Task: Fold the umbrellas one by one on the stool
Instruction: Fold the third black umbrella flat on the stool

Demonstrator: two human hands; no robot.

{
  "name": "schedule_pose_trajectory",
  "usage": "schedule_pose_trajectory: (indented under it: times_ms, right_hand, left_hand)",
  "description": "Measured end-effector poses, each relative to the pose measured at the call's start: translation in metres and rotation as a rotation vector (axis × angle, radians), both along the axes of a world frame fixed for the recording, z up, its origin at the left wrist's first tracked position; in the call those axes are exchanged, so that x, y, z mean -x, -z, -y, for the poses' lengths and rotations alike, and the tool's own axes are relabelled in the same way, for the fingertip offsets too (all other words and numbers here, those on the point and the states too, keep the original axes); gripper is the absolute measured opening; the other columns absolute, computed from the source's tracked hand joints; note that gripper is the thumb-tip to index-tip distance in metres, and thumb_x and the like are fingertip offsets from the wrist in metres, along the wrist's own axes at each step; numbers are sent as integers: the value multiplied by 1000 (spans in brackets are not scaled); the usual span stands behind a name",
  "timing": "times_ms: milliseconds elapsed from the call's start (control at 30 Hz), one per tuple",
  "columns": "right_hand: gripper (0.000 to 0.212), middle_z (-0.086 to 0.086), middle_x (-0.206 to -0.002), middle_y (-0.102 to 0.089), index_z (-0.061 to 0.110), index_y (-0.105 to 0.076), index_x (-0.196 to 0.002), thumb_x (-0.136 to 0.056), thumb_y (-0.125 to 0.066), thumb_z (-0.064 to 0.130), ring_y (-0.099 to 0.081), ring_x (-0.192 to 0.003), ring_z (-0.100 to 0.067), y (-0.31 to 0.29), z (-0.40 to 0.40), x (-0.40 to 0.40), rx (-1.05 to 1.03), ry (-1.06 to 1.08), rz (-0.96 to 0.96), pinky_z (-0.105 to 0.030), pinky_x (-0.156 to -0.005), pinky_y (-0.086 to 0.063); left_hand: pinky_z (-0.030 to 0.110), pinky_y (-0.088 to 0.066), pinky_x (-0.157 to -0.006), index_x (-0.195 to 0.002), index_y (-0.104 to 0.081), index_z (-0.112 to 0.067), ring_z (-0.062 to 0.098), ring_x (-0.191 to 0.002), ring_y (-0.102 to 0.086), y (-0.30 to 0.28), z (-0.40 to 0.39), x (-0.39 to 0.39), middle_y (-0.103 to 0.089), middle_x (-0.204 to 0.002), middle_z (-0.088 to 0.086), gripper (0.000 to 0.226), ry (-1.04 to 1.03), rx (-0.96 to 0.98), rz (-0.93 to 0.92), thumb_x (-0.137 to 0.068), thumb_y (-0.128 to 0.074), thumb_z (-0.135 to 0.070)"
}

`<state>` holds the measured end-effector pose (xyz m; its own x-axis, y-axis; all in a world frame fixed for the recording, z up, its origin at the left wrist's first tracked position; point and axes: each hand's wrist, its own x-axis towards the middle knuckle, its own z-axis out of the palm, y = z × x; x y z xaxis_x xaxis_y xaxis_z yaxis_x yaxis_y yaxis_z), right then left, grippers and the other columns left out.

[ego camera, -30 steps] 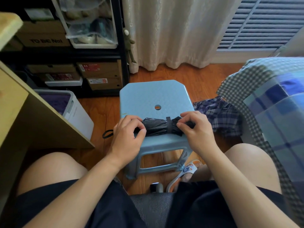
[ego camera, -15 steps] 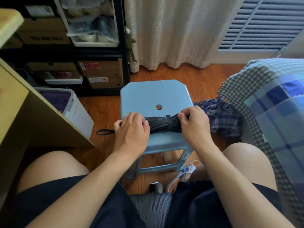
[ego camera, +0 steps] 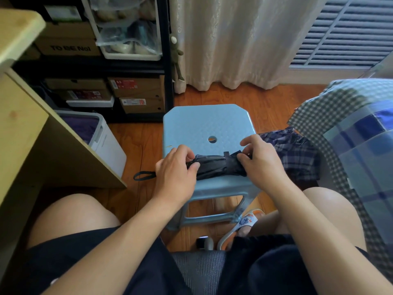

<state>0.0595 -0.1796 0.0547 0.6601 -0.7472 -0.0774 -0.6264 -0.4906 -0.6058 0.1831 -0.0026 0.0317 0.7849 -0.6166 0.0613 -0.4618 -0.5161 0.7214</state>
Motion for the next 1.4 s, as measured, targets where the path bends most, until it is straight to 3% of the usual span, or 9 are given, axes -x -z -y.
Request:
schedule_pose_trajectory:
  times_ms: [133, 233, 367, 500, 633, 800, 933, 1233, 1400]
  right_hand:
    - [22, 6, -103, -63, 28, -57, -111, -98, -65, 12, -60, -95, -16, 0, 6, 6, -36, -88, 139, -35, -84, -48]
    - [17, 7, -113, -61, 28, -64, -104, -97, -67, 14, -54, -111, -15, 1, 9, 19, 18, -168, 260, -29, -95, -42]
    - [16, 8, -116, -60, 25, -73, -105, -91, -77, 21, -46, -115, -19, 11, 6, 23, 100, -256, 128, -31, -101, -35]
    - [19, 9, -118, -60, 27, -67, -104, -89, -78, 23, -45, -115, -21, 12, 2, 18, 104, -214, 98, -46, -104, -39]
    - [20, 7, -123, -57, 30, -59, -97, -88, -77, 28, -41, -117, -22, 6, 2, 15, 89, -234, 10, -47, -103, -36]
    - [25, 13, -124, -56, 35, -55, -75, -92, -74, 35, -42, -120, -19, -1, 0, 10, 36, -212, -6, -44, -103, -34]
    - [28, 9, -116, -63, 26, -58, -70, -94, -73, 23, -54, -114, -17, 4, -3, 11, -34, -108, 132, -43, -101, -41]
    - [21, 5, -94, -68, 18, -62, -76, -95, -69, 21, -62, -90, -13, 3, 3, -3, -78, 11, 117, -19, -69, -41]
    - [11, 5, -109, -65, 20, -61, -100, -95, -70, 16, -58, -105, -15, 2, 10, 1, -113, -143, 257, -29, -91, -46]
  left_hand:
    - [33, -35, -85, -92, -51, -27, 2, -80, -52, -5, 7, -8, -58, -88, -12, 17, -28, -23, -47, -95, -66, -21]
    - [37, -39, -85, -89, -50, -28, 12, -82, -52, -4, 12, -11, -56, -87, -12, 16, -30, -61, -14, -96, -63, -23]
    - [37, -34, -91, -87, -51, -30, 15, -95, -51, 2, 8, -13, -53, -97, -10, 18, 16, -7, 107, -95, -65, -23]
    - [34, -33, -99, -95, -62, -31, 7, -105, -48, 10, -14, -20, -51, -107, -13, 6, 294, 87, 158, -92, -68, -32]
    - [24, -21, -106, -112, -62, -31, 9, -119, -45, 14, -25, -32, -48, -119, -13, 33, 433, -28, 212, -84, -80, -33]
    - [32, -28, -102, -97, -60, -30, 10, -113, -48, 18, -18, -24, -50, -112, -13, 17, 337, 22, 243, -86, -71, -35]
    - [30, -25, -96, -91, -58, -32, 8, -106, -50, 19, -13, -21, -54, -105, -15, 10, 264, 26, 215, -91, -59, -43]
    - [40, -34, -92, -85, -46, -26, 18, -94, -48, 3, 12, -12, -50, -91, -9, 21, 100, -177, 203, -105, -47, -33]
    - [40, -32, -85, -93, -46, -25, 22, -84, -56, -4, 14, -26, -57, -84, -8, 13, 21, -224, 119, -106, -45, -25]
